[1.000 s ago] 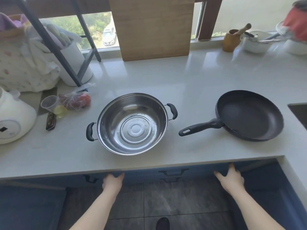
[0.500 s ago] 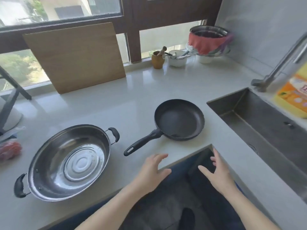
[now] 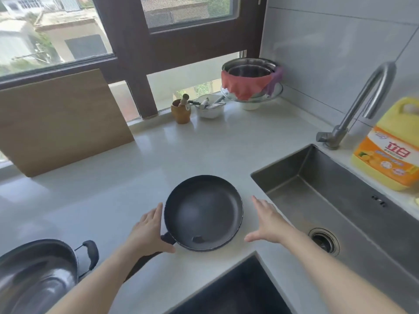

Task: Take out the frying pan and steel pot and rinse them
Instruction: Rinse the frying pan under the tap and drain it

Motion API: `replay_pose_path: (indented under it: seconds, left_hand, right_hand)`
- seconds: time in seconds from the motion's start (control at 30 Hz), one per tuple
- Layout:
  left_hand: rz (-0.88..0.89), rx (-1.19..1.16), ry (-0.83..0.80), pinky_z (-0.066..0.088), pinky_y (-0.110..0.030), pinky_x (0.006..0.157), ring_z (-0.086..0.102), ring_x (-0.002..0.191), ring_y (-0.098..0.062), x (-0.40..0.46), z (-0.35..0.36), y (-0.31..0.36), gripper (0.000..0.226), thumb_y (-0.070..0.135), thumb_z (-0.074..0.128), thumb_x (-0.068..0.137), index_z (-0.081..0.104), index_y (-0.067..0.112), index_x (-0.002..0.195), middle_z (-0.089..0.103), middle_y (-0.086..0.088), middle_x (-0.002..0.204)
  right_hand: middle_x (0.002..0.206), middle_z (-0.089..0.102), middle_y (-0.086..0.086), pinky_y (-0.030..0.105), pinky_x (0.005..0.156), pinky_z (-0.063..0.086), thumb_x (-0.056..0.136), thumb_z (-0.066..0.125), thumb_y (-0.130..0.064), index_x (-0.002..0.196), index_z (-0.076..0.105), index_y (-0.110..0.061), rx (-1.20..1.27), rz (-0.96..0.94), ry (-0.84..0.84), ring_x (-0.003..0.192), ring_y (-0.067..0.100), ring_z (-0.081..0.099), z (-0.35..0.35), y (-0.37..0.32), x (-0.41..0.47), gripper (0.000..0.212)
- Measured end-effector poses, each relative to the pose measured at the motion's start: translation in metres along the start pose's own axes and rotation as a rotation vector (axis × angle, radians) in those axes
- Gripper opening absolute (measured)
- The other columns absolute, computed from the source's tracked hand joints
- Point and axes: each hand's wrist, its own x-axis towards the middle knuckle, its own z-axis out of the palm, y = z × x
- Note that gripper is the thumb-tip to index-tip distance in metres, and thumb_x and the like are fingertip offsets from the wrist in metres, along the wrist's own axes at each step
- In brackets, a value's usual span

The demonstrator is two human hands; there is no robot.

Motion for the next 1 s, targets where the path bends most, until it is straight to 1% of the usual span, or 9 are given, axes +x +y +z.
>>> replay_pose_path:
  seconds: [0.17,0.3,0.37,0.5,0.57,0.67,0.77,0.9,1.0]
  left_hand:
    - [0.047,-0.198,-0.058,0.034,-0.036,0.107,0.025,0.136,-0.022,0.014,0.003,0.007,0.140,0.054,0.082,0.047,-0.012,0.038,0.149,0.030,0.002,0.145]
    - [0.002,-0.252,-0.117,0.028,-0.038,0.113,0.016,0.143,-0.020,0.024,0.007,-0.002,0.153,0.059,0.085,0.043,-0.019,0.030,0.150,0.015,0.005,0.154]
    - [-0.007,-0.298,-0.174,0.030,-0.037,0.113,0.021,0.143,-0.021,0.029,0.008,-0.009,0.154,0.059,0.088,0.042,-0.018,0.029,0.151,0.013,0.009,0.154]
    - [0.128,-0.508,-0.204,0.048,-0.028,0.092,0.055,0.113,-0.016,0.034,0.004,-0.008,0.128,0.031,0.094,0.045,0.007,0.057,0.136,0.038,0.022,0.136]
    - [0.138,-0.524,-0.212,0.049,-0.021,0.079,0.060,0.099,-0.014,0.033,0.002,-0.003,0.124,0.025,0.091,0.048,0.007,0.055,0.134,0.045,0.019,0.129]
    - [0.127,-0.527,-0.229,0.053,-0.023,0.074,0.065,0.087,-0.012,0.033,-0.003,0.006,0.119,0.026,0.088,0.049,0.008,0.051,0.134,0.053,0.014,0.118]
    - [0.187,-0.514,-0.250,0.054,-0.024,0.070,0.068,0.081,-0.013,0.047,-0.026,0.029,0.115,0.024,0.087,0.051,0.008,0.057,0.128,0.052,0.012,0.116]
    - [0.337,-0.435,-0.305,0.053,-0.022,0.067,0.069,0.081,-0.011,0.088,-0.067,0.079,0.115,0.019,0.085,0.054,0.010,0.049,0.136,0.053,0.010,0.116]
    - [0.433,-0.308,-0.334,0.054,-0.026,0.072,0.066,0.082,-0.011,0.121,-0.088,0.136,0.113,0.028,0.086,0.051,0.012,0.048,0.135,0.059,0.011,0.105]
  right_hand:
    - [0.161,0.004,0.002,0.040,0.119,0.017,0.060,0.084,-0.056,0.154,-0.008,-0.021,-0.073,-0.061,-0.110,0.148,0.021,0.001,-0.005,-0.001,0.033,0.136]
    - [0.158,0.012,0.002,0.038,0.117,0.021,0.055,0.086,-0.055,0.154,-0.008,-0.024,-0.067,-0.118,-0.130,0.146,0.022,0.009,-0.003,-0.006,0.049,0.140]
    - [0.160,0.007,0.001,0.038,0.119,0.017,0.056,0.087,-0.051,0.153,-0.012,-0.023,-0.027,-0.127,-0.140,0.148,0.021,0.005,-0.002,-0.006,0.053,0.142]
    - [0.161,0.000,-0.006,0.035,0.120,0.013,0.057,0.089,-0.044,0.151,-0.020,-0.026,0.092,-0.131,-0.195,0.148,0.015,-0.002,0.002,-0.002,0.059,0.146]
    - [0.161,0.000,-0.008,0.034,0.119,0.017,0.056,0.090,-0.040,0.149,-0.024,-0.029,0.174,-0.120,-0.229,0.148,0.012,0.001,0.004,0.001,0.063,0.148]
    - [0.158,0.004,-0.010,0.033,0.116,0.025,0.052,0.091,-0.040,0.148,-0.024,-0.036,0.258,-0.094,-0.254,0.146,0.012,0.010,0.002,0.007,0.064,0.150]
    - [0.154,0.012,-0.016,0.033,0.115,0.028,0.047,0.089,-0.044,0.148,-0.016,-0.046,0.319,-0.087,-0.181,0.145,0.008,0.015,-0.010,0.021,0.058,0.146]
    - [0.158,0.002,-0.019,0.041,0.118,0.024,0.041,0.090,-0.049,0.149,-0.013,-0.044,0.414,-0.013,-0.017,0.146,0.007,0.010,-0.041,0.050,0.042,0.149]
    - [0.155,0.007,-0.019,0.043,0.115,0.031,0.042,0.090,-0.045,0.148,-0.012,-0.047,0.479,0.095,0.102,0.142,0.012,0.024,-0.070,0.079,0.014,0.147]
